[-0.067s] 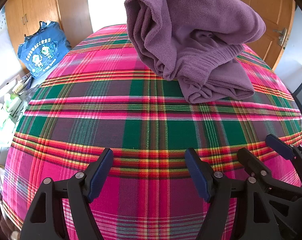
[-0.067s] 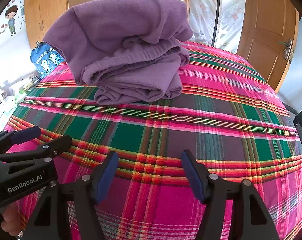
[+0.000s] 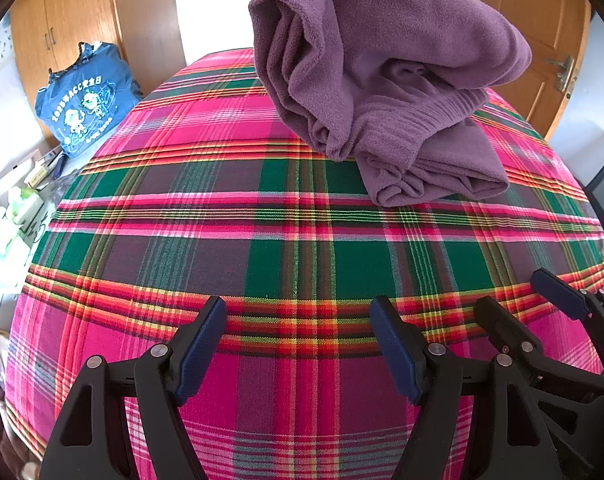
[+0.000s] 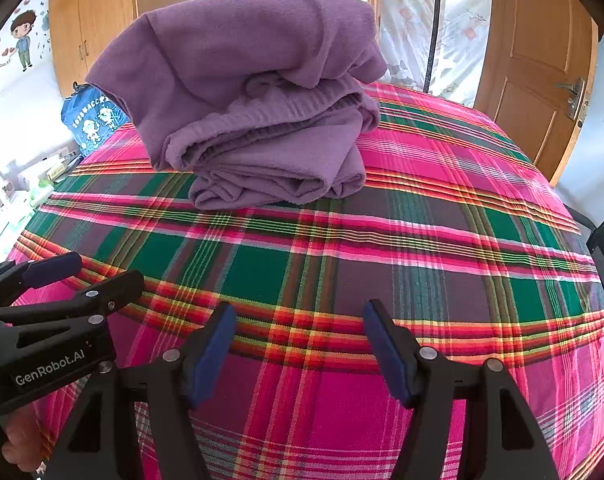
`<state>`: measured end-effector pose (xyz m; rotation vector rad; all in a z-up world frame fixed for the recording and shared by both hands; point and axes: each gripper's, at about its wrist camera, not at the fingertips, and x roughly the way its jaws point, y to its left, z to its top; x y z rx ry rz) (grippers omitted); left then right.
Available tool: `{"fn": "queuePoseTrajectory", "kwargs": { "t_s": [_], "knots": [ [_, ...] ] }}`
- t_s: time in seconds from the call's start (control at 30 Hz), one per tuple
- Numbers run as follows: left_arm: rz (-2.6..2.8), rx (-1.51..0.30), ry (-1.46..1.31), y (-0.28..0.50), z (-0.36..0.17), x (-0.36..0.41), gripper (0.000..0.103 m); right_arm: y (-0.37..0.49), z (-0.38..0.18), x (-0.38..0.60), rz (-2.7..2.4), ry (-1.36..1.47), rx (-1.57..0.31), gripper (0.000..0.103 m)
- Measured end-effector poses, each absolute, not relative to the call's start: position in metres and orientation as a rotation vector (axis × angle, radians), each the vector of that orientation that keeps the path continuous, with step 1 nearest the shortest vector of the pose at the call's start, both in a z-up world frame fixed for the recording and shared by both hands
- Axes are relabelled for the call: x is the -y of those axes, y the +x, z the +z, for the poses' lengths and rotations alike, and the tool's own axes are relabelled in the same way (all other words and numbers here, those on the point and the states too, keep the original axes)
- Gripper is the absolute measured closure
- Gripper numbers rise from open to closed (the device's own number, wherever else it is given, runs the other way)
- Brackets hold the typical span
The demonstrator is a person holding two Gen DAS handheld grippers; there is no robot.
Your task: Fold clothes
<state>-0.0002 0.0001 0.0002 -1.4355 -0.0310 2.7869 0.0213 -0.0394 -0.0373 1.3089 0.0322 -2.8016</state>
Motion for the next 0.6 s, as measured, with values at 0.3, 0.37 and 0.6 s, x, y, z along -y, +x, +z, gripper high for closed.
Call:
{"fn": "queuePoseTrajectory", "kwargs": {
  "t_s": [0.3,0.37,0.6],
  "knots": [
    [2.788,0.030,-1.430,-0.0006,-0.0026,-0.0009,0.027,0.0190,-0.0381,0.0420,-2.802,1.309,-0.032,0.035],
    [2.788,0.030,-1.433,-0.0018,-0.0018,-0.0003,0.027,0.0188,-0.0381,0.0421,-2.803,1.309,-0.032,0.035],
    [2.796,0.024,-1.415,0.0014,-0.0006,-0.0004,0.027,0.0211,-0.0378,0.0409,-2.798,1.312,-0.039,0.033]
  ]
}}
